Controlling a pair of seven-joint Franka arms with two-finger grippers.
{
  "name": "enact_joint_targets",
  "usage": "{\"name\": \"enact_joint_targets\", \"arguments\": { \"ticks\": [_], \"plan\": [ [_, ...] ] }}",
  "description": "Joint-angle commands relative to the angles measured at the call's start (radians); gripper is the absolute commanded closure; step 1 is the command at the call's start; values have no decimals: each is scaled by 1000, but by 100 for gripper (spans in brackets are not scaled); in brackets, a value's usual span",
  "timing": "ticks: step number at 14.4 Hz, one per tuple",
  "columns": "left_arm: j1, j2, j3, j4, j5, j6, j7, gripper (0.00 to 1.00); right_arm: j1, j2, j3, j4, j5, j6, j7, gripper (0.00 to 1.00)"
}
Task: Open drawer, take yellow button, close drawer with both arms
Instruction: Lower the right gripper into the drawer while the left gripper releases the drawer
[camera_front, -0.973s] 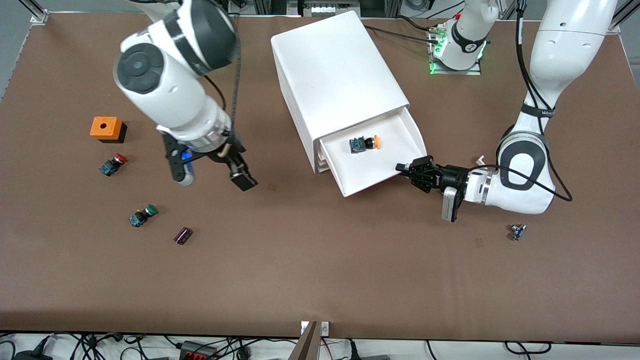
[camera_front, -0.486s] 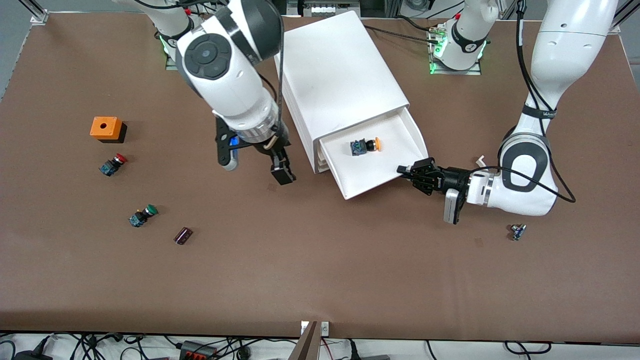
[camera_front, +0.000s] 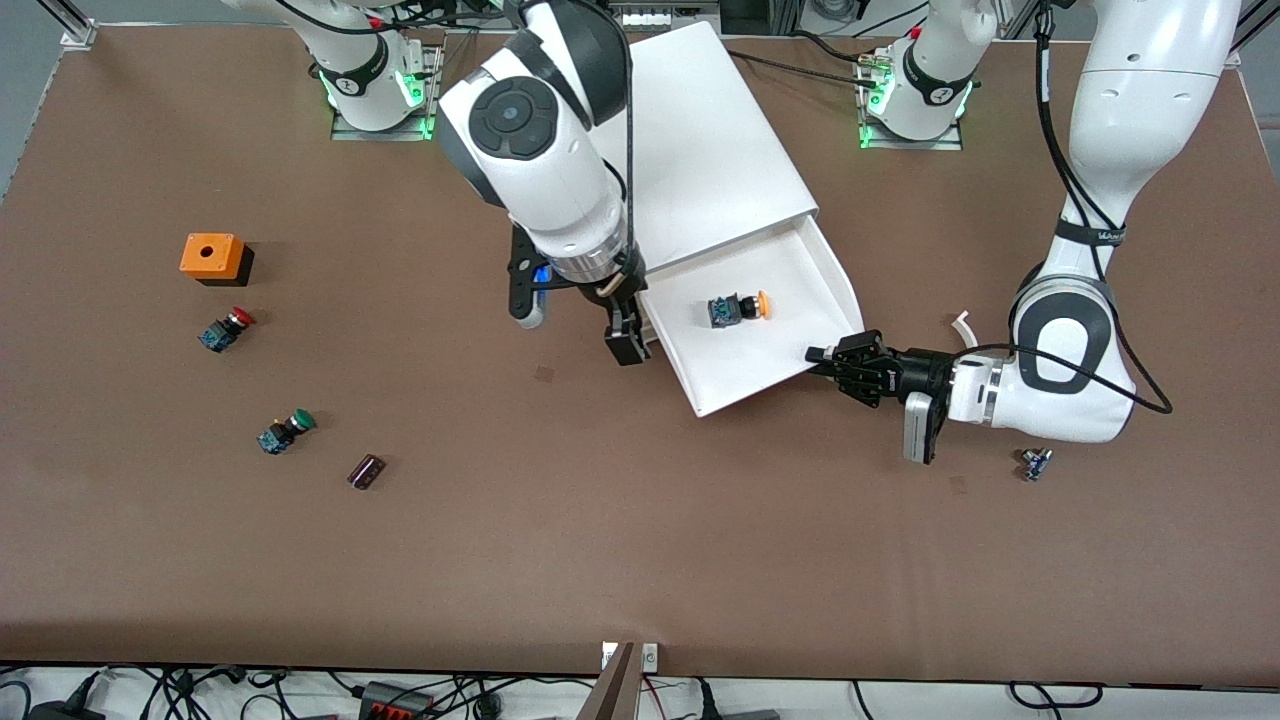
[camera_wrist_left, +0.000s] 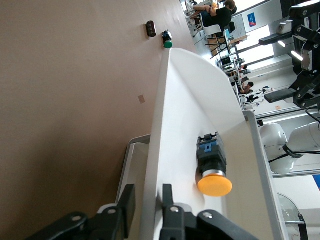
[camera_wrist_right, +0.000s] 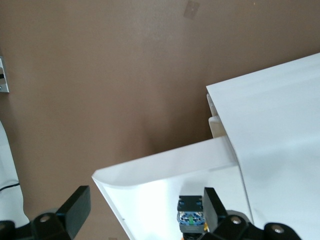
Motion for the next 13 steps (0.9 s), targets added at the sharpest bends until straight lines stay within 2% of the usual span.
{"name": "enact_joint_targets", "arguments": {
  "ticks": [1, 4, 6, 10, 13],
  "plan": [
    [1, 9, 8, 32, 25, -5, -8, 0, 5, 15, -4, 47, 9, -13, 38, 0],
    [18, -10, 8, 38, 48, -38, -115, 0, 17, 18, -4, 64, 9, 6, 79, 0],
    [21, -24, 10, 93, 128, -87, -238, 0, 31, 32, -4, 64, 10, 24, 96, 0],
    [31, -70, 8, 271, 405, -205, -581, 0, 55, 68, -4, 64, 10, 86, 187, 0],
    [16, -73, -8, 400, 641, -296, -720, 0, 67, 90, -2, 65, 10, 115, 223, 0]
  ]
}}
